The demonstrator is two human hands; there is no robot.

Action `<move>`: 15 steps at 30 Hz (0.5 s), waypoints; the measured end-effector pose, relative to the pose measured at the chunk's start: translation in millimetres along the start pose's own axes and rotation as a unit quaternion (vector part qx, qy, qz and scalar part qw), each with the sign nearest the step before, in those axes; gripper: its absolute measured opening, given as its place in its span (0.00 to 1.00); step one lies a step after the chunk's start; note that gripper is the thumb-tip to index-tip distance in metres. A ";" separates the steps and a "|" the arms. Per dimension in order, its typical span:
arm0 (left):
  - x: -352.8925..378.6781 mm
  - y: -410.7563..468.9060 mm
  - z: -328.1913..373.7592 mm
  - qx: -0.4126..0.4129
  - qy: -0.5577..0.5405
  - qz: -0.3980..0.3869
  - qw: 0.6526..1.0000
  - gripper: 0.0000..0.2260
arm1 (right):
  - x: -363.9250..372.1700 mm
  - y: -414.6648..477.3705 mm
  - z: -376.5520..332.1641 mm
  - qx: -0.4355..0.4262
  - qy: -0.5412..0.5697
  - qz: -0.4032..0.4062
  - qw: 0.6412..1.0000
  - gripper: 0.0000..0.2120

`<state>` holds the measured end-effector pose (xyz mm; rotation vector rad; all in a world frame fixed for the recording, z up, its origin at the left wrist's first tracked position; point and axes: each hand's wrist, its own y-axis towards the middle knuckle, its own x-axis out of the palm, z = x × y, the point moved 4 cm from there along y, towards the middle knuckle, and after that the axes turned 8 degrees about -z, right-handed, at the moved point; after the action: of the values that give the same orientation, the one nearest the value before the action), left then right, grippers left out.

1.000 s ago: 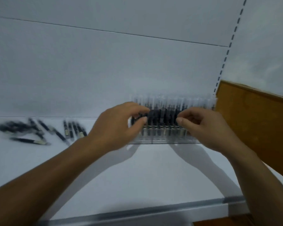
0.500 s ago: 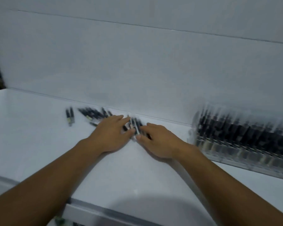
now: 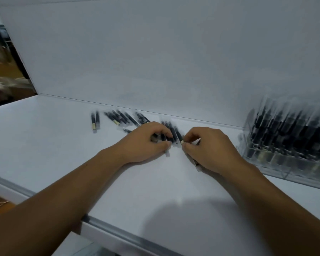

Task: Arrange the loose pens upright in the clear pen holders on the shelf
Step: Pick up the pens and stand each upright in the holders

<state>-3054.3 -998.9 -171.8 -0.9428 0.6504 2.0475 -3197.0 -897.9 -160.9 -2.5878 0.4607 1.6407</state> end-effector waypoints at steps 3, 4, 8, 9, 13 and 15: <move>-2.2 -2.3 3.0 -0.010 0.002 -0.009 1.000 0.13 | -0.4 -1.6 2.1 0.029 0.011 -0.007 0.999 0.07; -2.6 -1.8 3.2 -0.016 0.005 -0.008 1.000 0.14 | -0.4 -1.9 2.7 0.038 0.009 -0.012 0.999 0.08; -19.4 -1.4 -4.2 -0.070 0.055 0.114 0.989 0.16 | 0.6 -2.4 7.8 0.066 -0.002 -0.043 0.997 0.09; -26.9 -3.5 -7.1 -0.087 0.069 0.143 0.984 0.16 | 0.2 -3.0 8.6 0.070 -0.005 -0.050 0.996 0.08; -43.0 -15.9 -21.3 -0.111 0.121 0.061 0.984 0.17 | -0.4 -5.8 8.5 0.075 0.019 -0.058 0.995 0.09; -42.2 -23.1 -26.8 -0.103 0.157 0.008 0.982 0.16 | -0.2 -6.1 9.6 0.077 0.062 -0.054 0.994 0.09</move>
<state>-3006.9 -1022.7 -157.0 -1.4050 0.6190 2.0258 -3203.8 -890.2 -165.7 -2.5612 0.4254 1.3606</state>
